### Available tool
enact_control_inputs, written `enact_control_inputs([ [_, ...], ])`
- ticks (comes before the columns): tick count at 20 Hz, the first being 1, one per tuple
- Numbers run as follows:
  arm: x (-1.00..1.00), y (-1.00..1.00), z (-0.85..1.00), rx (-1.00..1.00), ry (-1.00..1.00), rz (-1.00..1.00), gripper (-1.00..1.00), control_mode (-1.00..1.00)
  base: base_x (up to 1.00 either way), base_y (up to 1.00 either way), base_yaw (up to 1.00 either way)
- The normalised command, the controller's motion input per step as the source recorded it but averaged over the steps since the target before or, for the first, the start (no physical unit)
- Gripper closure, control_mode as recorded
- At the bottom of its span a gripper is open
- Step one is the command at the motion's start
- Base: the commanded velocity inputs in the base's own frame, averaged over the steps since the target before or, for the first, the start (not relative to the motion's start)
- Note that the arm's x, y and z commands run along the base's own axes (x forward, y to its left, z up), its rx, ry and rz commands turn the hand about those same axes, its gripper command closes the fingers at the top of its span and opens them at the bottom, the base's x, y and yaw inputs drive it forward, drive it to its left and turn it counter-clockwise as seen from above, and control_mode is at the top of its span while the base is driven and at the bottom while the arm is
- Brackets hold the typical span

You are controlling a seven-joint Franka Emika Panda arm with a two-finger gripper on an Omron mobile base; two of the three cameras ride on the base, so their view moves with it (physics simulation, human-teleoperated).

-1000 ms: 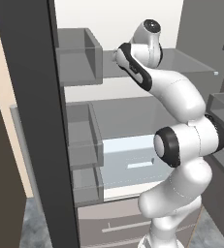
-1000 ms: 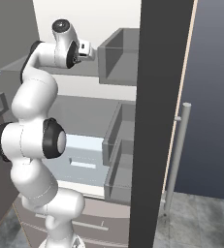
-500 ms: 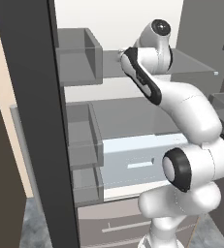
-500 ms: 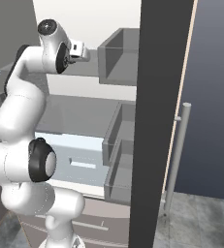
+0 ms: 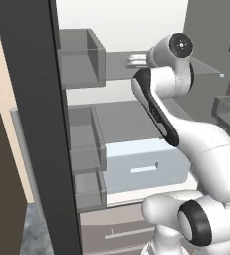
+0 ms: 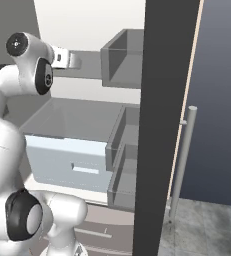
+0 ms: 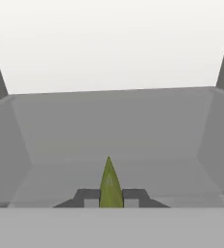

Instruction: There is a bowl on the dining counter. Grab a lemon wedge from the fridge and place it in the bowl. Then get the liquor bottle and glass cup from the cabinet and place them next to the bowl.

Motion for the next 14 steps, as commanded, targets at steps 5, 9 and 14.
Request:
enact_control_inputs([
  [5,-1.0,-0.02,0.61,0.02,0.0,-0.07,1.0,-1.0,0.0,0.0,0.0],
  [9,-1.0,0.0,0.31,0.0,0.0,-0.04,1.0,-1.0,0.0,0.0,0.0],
  [14,-1.0,-0.04,0.14,0.0,-0.01,0.0,1.0,-1.0,0.0,0.0,0.0],
])
